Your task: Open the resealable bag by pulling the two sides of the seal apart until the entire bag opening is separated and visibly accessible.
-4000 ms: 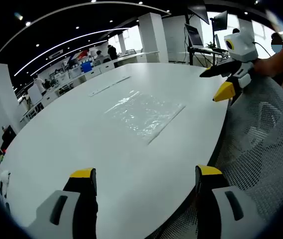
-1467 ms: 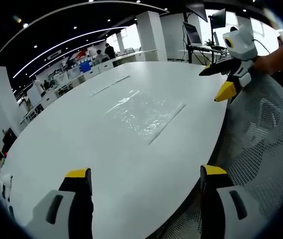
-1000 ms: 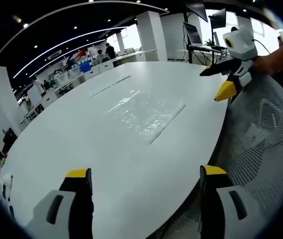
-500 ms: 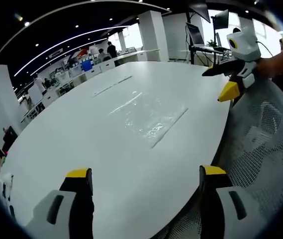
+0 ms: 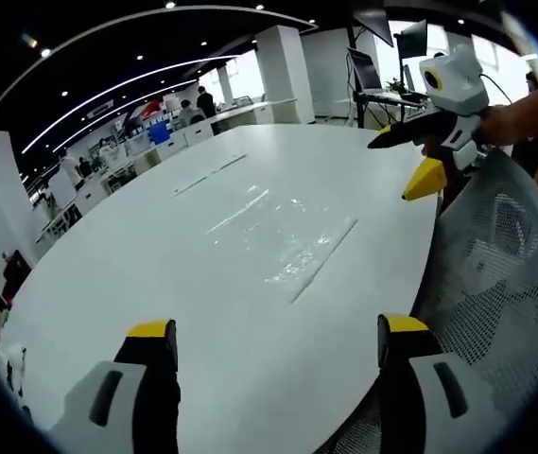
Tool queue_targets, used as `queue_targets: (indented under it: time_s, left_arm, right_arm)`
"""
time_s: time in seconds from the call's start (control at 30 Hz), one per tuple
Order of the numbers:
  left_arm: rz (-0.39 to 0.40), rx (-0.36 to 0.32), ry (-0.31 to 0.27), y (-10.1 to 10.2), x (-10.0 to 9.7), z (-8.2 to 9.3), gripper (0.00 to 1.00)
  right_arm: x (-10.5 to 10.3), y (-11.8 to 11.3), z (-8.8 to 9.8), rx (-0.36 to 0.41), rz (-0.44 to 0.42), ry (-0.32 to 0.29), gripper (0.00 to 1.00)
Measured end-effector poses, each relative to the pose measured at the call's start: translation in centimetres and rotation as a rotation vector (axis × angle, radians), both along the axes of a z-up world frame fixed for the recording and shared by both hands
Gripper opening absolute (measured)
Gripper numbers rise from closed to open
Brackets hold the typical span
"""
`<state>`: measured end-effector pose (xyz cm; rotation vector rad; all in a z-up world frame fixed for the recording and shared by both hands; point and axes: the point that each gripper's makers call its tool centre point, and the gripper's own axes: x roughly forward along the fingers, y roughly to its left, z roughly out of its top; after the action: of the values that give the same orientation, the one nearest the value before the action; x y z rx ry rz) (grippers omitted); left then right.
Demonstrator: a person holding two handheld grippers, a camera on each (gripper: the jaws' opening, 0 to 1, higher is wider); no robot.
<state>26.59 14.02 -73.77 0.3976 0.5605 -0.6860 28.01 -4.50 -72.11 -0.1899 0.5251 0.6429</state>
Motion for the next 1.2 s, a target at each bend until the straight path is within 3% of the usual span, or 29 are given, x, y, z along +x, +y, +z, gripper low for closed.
queue_targets:
  time_s: [0.13,0.27,0.5,0.8,0.93,1.2]
  left_arm:
    - [-0.005,-0.006,0.013,-0.1,0.2,-0.1,0.84]
    - [-0.023,-0.004,0.037,-0.3,0.2,-0.4,0.75]
    - [-0.038,-0.012,0.059,-0.7,0.1,-0.5,0.67]
    - [-0.040,-0.014,0.077,-0.6,0.2,-0.5,0.62]
    - [-0.079,0.029,0.072,-0.7,0.1,-0.8,0.59]
    - [-0.107,0.051,0.073,-1.2,0.6,-0.8,0.57]
  right_arm:
    - [0.3,0.9,-1.2,-0.055,0.073,0.031,0.83]
    - [1.3,1.5,-2.0,-0.091,0.116,0.031,0.76]
    - [2.1,2.6,-4.5,-0.140,0.233,0.121,0.49]
    - [2.6,3.2,-6.8,-0.223,0.340,0.196,0.32]
    - [2.7,2.8,-8.1,-0.283,0.373,0.228,0.21]
    - [2.9,2.2,-9.6,-0.332,0.403,0.285,0.20]
